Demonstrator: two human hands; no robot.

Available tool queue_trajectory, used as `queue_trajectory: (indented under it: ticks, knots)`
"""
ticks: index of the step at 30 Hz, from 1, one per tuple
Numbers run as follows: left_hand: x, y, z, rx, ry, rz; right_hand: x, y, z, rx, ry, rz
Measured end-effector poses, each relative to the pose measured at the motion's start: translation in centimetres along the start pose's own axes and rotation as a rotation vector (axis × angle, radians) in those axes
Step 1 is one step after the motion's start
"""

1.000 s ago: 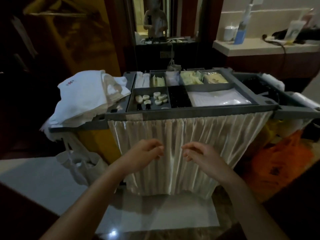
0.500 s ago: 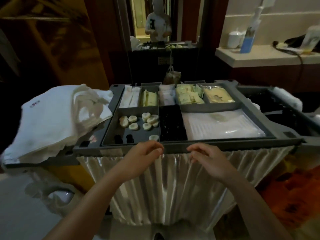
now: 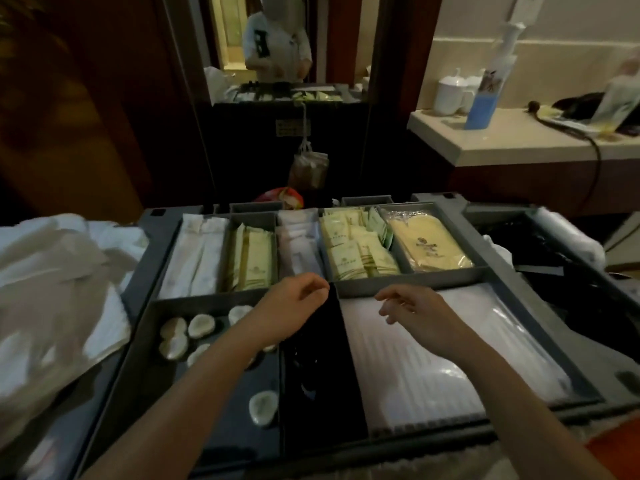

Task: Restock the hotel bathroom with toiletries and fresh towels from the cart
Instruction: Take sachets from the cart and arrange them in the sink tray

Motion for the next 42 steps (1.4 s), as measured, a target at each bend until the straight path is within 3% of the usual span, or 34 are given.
queue_trajectory:
  ticks: [6, 11, 15, 26, 30, 35, 42]
  knots:
    - [-3.7, -0.7, 7.4, 0.077, 0.051, -0.106, 1.9, 3.2, 5.0, -0.047, 0.042, -0.093]
    - [-5.9, -1.8, 11.4, 0.172, 0.250, -0.091, 2.2, 5.0, 10.5, 0.022, 0.010, -0.187]
    - [-6.0, -1.6, 13.2, 0.192, 0.307, -0.035, 1.0, 6.1, 14.6, 0.058, -0.052, -0.217]
    - [-6.4, -2.1, 12.4, 0.276, 0.501, -0.004, -1.1, 9.4, 18.5, -0.037, -0.083, 0.150]
    - [-6.7, -2.1, 11.8, 0.265, 0.539, 0.013, -1.1, 8.8, 18.4, 0.043, -0.098, 0.040]
    - [-6.6, -2.0, 11.5, 0.281, 0.545, 0.007, -0.6, 8.6, 18.0, 0.150, 0.009, -0.033]
    - [-6.6, -1.9, 11.3, 0.281, 0.560, -0.046, 0.3, 8.9, 18.0, 0.144, 0.076, 0.300]
Point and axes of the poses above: each hand's wrist, its own z-axis towards the middle knuckle, its own x-axis out of the back of the hand, y = z × x, the point moved 2 cm from there along z, towards the middle knuckle, and after that the axes turned 4 degrees about x, right-handed, at the moved point
